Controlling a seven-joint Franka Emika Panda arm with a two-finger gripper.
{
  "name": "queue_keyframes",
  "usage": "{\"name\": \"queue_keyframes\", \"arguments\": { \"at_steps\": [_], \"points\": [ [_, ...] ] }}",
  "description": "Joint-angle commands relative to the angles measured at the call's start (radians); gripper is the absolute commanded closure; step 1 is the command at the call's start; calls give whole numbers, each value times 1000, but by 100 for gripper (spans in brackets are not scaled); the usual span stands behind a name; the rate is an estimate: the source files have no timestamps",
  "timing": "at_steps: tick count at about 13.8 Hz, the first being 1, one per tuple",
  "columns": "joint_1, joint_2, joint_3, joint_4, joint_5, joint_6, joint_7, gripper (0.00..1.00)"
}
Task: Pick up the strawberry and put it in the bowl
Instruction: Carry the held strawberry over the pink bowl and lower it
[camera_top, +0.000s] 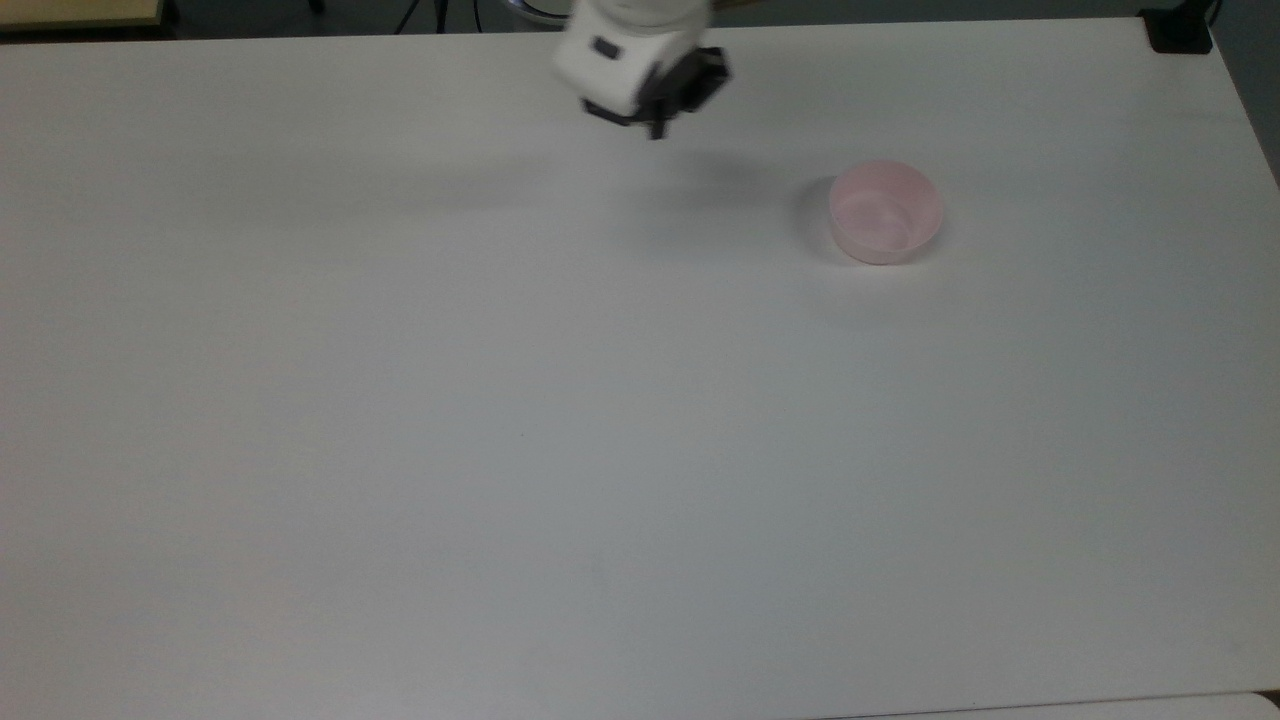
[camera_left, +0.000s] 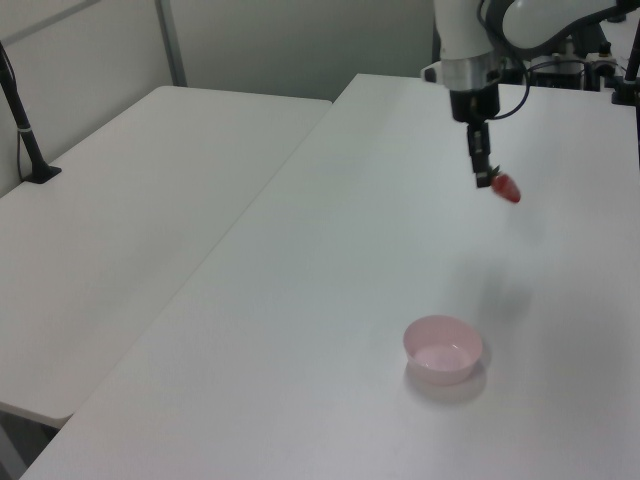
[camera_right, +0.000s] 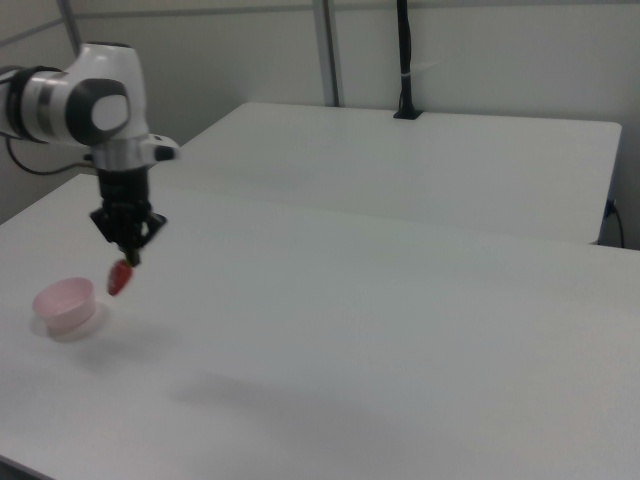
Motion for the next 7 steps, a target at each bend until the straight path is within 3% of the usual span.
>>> {"name": "queue_keyframes", "arguments": {
  "at_steps": [1, 4, 6, 7],
  "points": [
    [212, 171, -34, 175, 46, 40, 238, 100],
    [318, 265, -28, 176, 60, 231, 442, 100],
    [361, 303, -26, 192, 60, 267, 500, 100],
    [361, 317, -26, 202, 62, 275, 508, 88]
  ]
}}
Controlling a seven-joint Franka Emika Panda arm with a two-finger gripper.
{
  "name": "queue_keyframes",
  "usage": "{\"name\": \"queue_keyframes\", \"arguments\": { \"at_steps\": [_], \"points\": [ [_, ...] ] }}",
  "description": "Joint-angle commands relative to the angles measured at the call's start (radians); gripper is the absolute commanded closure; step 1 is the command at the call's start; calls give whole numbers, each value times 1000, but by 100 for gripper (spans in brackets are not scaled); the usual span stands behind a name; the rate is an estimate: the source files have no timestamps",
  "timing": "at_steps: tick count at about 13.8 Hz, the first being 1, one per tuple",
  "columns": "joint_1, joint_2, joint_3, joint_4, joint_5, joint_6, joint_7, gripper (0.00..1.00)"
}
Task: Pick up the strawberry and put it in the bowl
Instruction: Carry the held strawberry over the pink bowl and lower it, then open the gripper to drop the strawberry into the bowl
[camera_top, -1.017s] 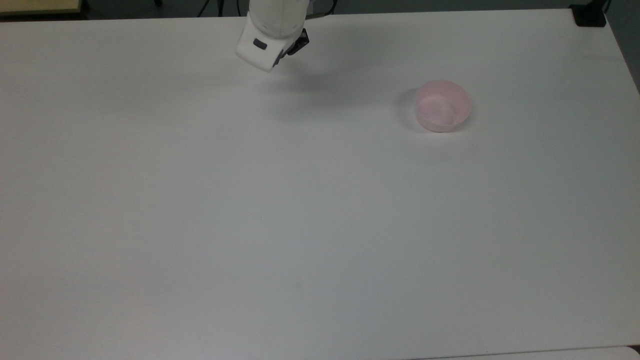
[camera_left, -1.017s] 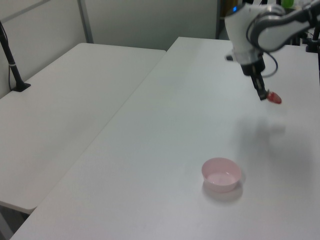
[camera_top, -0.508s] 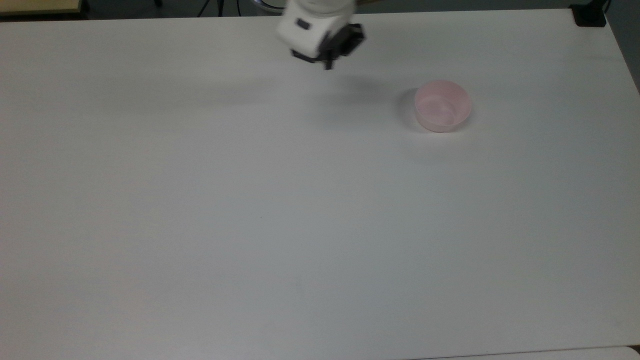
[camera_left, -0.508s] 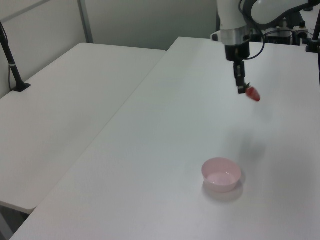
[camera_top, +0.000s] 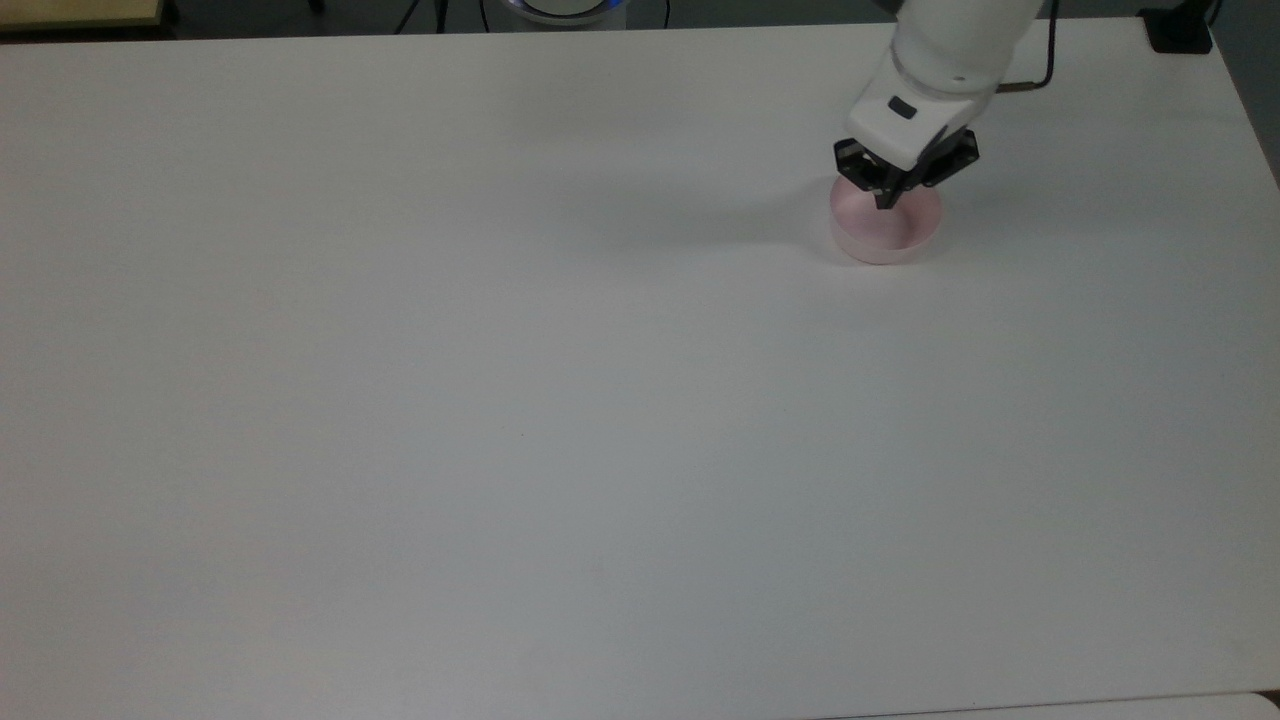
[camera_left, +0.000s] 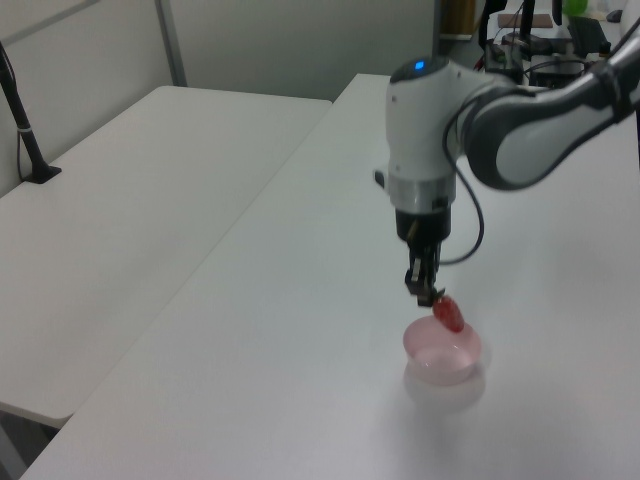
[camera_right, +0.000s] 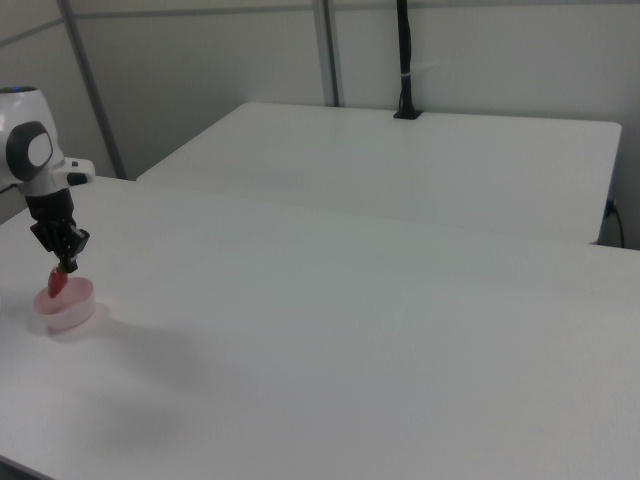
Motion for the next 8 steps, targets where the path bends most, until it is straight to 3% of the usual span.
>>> {"name": "queue_keyframes", "arguments": {
  "at_steps": [1, 3, 5, 8],
  "points": [
    [28, 38, -24, 44, 19, 16, 29, 1],
    [26, 22, -21, 41, 11, -4, 26, 0],
    [3, -62, -15, 40, 7, -112, 36, 0],
    [-176, -208, 42, 38, -145, -314, 29, 0]
  ]
}}
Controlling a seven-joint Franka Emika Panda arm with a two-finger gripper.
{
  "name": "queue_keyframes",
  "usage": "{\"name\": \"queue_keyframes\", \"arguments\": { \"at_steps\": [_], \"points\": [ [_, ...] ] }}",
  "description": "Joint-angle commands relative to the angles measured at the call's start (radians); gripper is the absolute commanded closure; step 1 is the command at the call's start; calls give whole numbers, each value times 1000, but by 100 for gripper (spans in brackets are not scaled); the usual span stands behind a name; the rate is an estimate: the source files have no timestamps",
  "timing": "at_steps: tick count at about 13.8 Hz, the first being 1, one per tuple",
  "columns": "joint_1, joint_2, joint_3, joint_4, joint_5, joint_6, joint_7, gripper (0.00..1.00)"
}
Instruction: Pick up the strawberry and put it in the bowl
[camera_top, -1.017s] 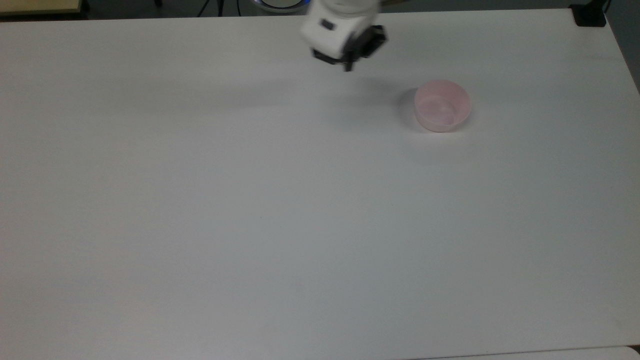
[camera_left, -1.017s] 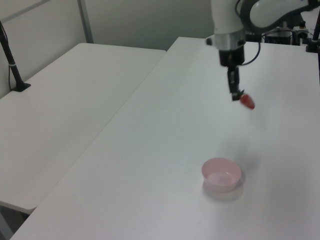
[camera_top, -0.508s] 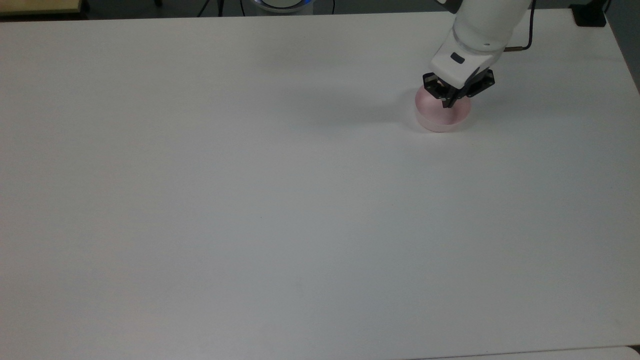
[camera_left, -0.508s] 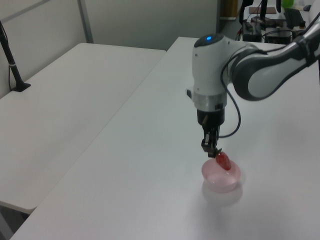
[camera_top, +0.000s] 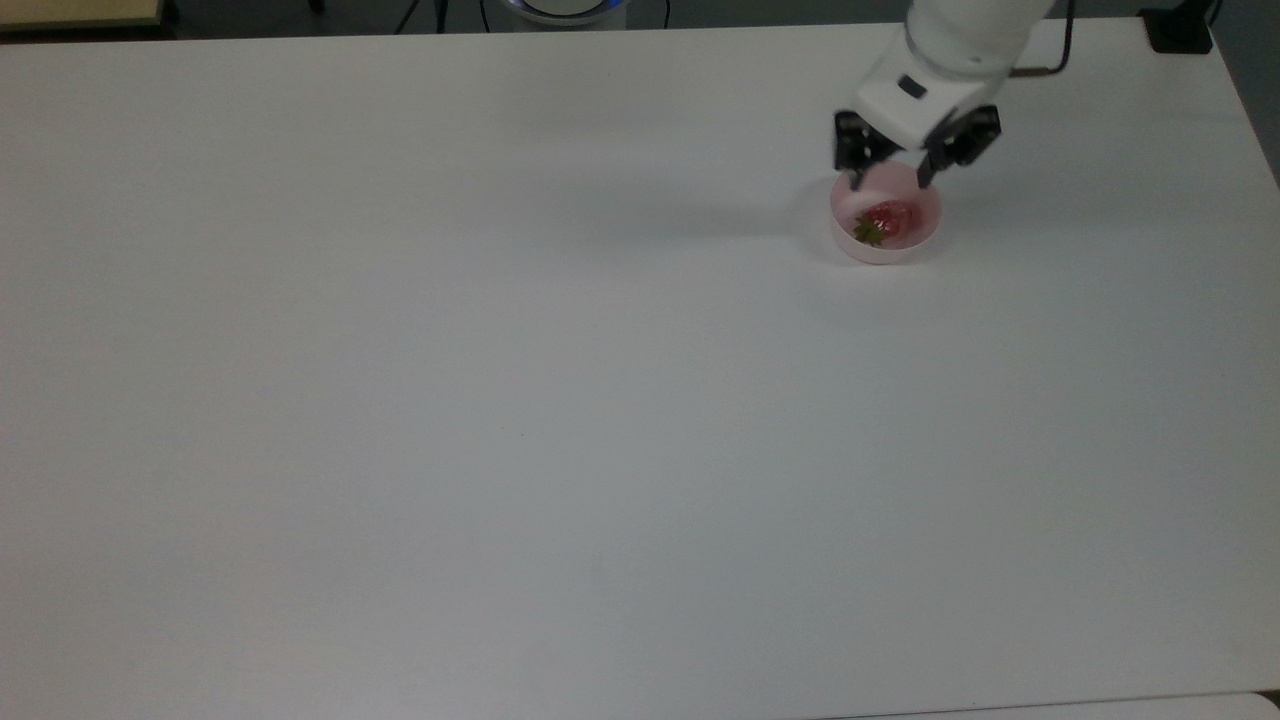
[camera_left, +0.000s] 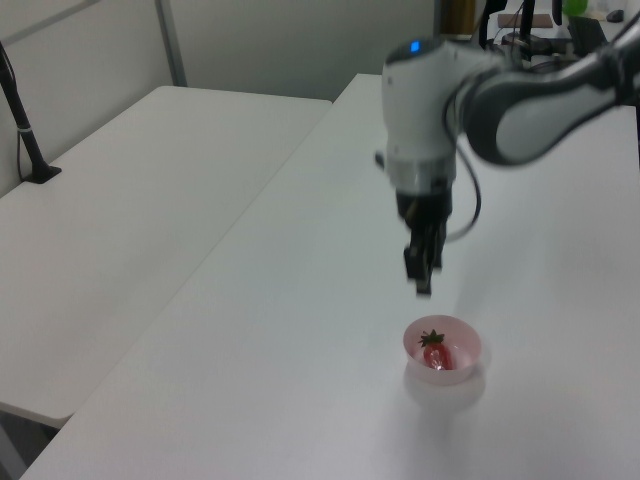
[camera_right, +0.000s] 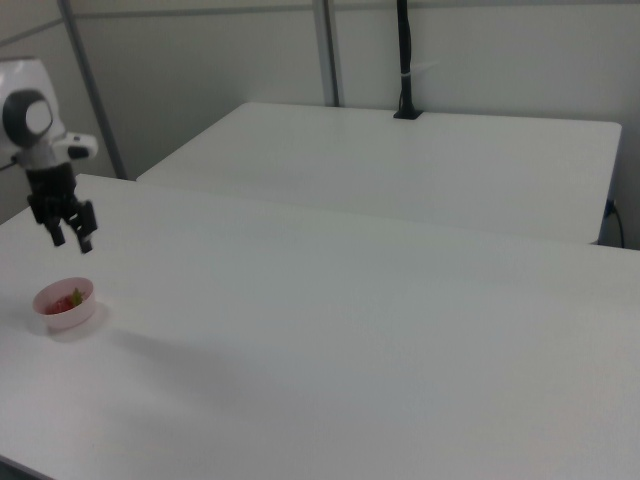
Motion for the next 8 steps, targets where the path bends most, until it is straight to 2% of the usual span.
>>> {"name": "queue_keyframes", "arguments": {
  "at_steps": [1, 2, 3, 4, 5, 8],
  "points": [
    [-269, -215, 82, -32, -160, -189, -33, 0],
    [-337, -252, 86, -41, -165, -197, -119, 0],
    [-432, -297, 87, -58, -162, -212, -284, 0],
    [-490, -309, 87, -58, -158, -223, -343, 0],
    [-535, -314, 86, -60, -162, -226, -348, 0],
    [-604, -313, 87, -58, -164, -217, -360, 0]
  ]
}}
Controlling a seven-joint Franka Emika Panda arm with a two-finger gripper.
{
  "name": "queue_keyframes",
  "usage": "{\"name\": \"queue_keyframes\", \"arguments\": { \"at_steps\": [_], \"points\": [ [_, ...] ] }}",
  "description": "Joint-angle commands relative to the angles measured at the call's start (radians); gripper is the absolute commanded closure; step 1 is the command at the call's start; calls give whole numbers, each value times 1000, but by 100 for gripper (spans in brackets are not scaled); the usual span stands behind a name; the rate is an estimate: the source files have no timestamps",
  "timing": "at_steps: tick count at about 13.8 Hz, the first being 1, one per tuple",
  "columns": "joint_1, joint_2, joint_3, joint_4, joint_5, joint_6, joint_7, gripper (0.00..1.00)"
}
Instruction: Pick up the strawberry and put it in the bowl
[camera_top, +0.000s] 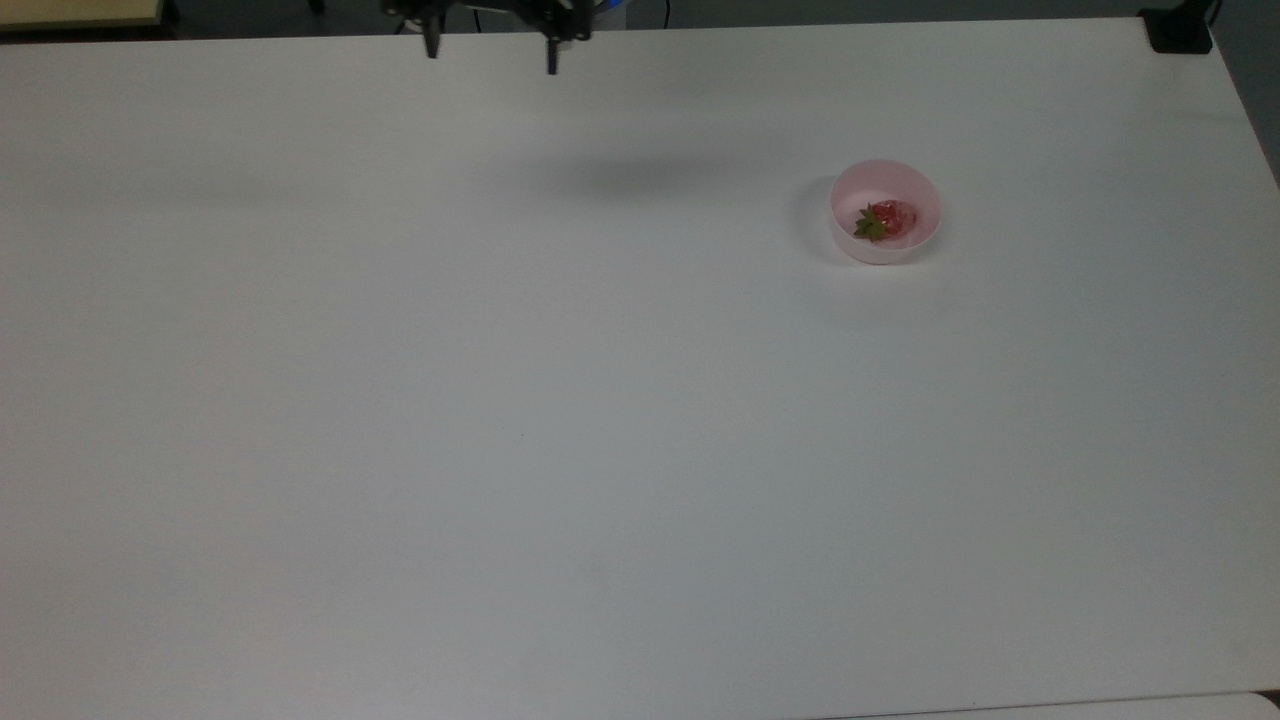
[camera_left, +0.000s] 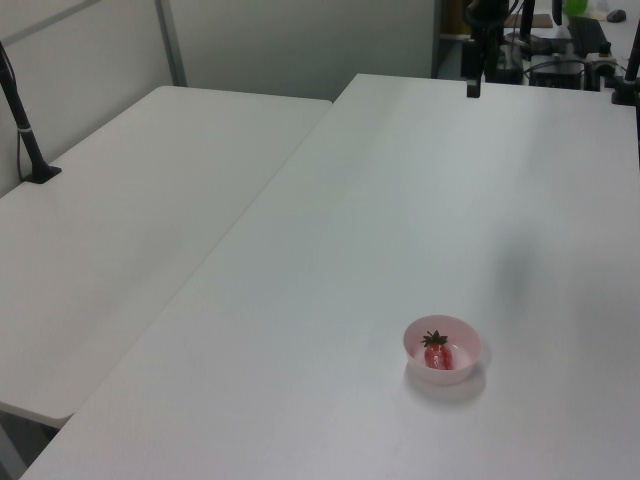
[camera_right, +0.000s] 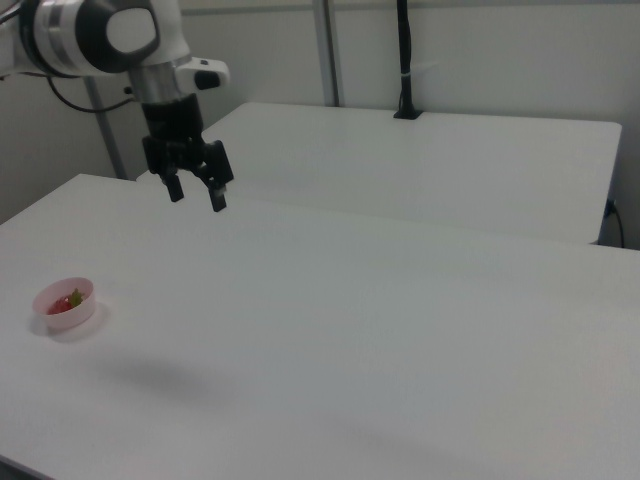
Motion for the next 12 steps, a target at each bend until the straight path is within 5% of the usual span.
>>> {"name": "queue_keyframes", "arguments": {
  "at_steps": [1, 12],
  "points": [
    [-36, -12, 28, -26, -5, 6, -7, 0],
    [-36, -9, 14, -20, -5, 14, -46, 0]
  ]
}}
